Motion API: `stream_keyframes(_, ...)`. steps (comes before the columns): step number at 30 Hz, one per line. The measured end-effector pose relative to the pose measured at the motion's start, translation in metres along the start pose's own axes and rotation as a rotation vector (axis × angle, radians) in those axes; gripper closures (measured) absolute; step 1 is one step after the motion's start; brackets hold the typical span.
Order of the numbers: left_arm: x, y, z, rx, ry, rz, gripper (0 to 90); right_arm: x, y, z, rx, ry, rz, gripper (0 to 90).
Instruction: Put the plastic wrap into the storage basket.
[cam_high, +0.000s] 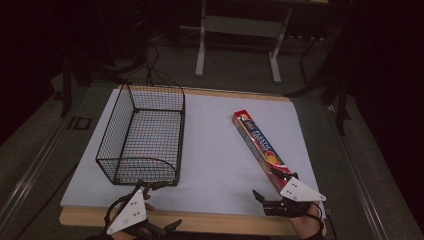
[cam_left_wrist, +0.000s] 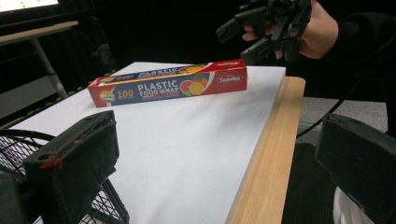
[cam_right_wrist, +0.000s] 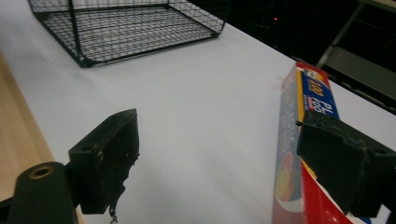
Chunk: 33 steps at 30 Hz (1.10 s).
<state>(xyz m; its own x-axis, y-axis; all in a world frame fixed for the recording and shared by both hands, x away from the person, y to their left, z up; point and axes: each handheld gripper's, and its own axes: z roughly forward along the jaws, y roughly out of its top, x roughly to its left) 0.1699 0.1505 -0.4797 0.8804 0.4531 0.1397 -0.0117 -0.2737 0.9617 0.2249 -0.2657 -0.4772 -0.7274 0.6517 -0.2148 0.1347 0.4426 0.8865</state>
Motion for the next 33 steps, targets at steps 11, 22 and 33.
stream_keyframes(11,-0.003,0.003,0.0,-0.016,-0.019,0.016,0.0,0.013,0.017,0.006,-0.007,0.088,-0.014,13.6)
stream_keyframes(22,-0.006,0.003,0.003,-0.013,-0.033,0.023,0.0,0.004,0.047,0.004,-0.086,0.062,-0.01,14.8)
stream_keyframes(33,-0.006,0.003,0.003,-0.014,-0.032,0.024,0.0,-0.016,0.076,0.006,-0.089,0.019,0.013,13.0)
